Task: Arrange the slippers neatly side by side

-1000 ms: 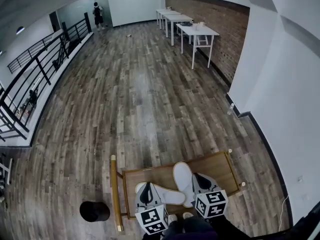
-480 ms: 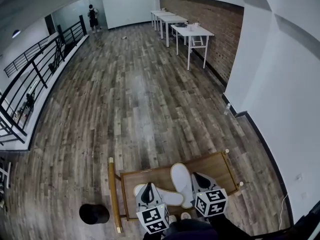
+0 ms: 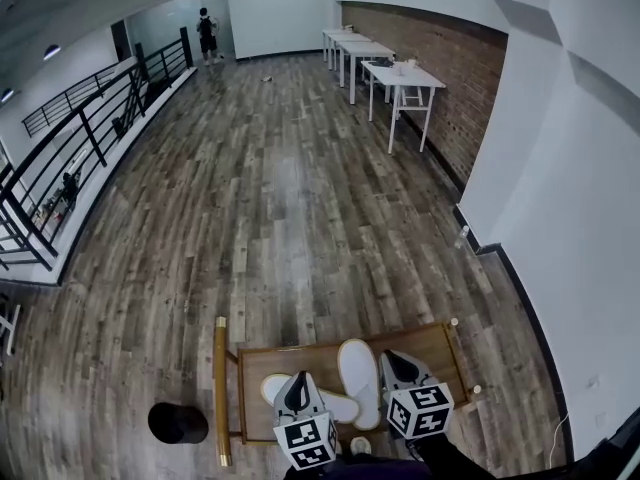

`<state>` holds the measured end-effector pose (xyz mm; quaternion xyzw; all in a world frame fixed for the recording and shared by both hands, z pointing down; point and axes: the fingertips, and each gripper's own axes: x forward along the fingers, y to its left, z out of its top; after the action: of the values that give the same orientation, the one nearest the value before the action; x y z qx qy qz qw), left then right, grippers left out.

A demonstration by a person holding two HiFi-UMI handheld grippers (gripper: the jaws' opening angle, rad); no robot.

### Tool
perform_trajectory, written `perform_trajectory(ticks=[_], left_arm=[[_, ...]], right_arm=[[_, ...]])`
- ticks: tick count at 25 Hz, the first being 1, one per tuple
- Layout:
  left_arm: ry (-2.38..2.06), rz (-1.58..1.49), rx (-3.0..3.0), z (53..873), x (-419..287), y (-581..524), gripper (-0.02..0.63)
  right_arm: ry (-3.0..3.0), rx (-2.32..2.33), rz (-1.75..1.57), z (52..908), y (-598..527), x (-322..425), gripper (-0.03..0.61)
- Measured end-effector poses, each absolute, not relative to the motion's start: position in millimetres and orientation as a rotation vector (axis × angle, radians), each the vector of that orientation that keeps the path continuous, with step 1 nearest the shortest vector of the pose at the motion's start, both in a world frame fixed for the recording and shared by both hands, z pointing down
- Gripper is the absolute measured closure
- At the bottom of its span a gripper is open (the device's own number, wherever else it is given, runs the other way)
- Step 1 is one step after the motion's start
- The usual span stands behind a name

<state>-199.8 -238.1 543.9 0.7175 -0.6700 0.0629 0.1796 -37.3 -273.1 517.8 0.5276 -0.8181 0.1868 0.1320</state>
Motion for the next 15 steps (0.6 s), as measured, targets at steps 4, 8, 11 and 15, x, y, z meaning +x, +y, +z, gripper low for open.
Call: perform_trajectory(ticks=[4, 8, 11, 15], left_arm=[[-1.891, 0.178, 1.965, 559.8, -203.5, -235.5, 0.612], [-1.880, 0.180, 1.895, 576.7, -209.2, -233.1, 0.612], [-1.868, 0.180, 1.785, 595.6, -217.5, -229.5, 0.611], [-1.803, 0.172, 1.538, 638.8, -229.3, -219.0, 0.531]], right_arm=[[-2.380, 1.530, 0.547, 518.7, -279.2, -35.7, 0.580], [-2.391, 1.529, 0.561, 520.0, -281.6, -35.4, 0.580], [-2.389, 1.528, 0.571, 521.9, -282.6, -33.7, 0.580], [-2.385, 1.517, 0.580, 526.3, -282.8, -32.0, 0.580]])
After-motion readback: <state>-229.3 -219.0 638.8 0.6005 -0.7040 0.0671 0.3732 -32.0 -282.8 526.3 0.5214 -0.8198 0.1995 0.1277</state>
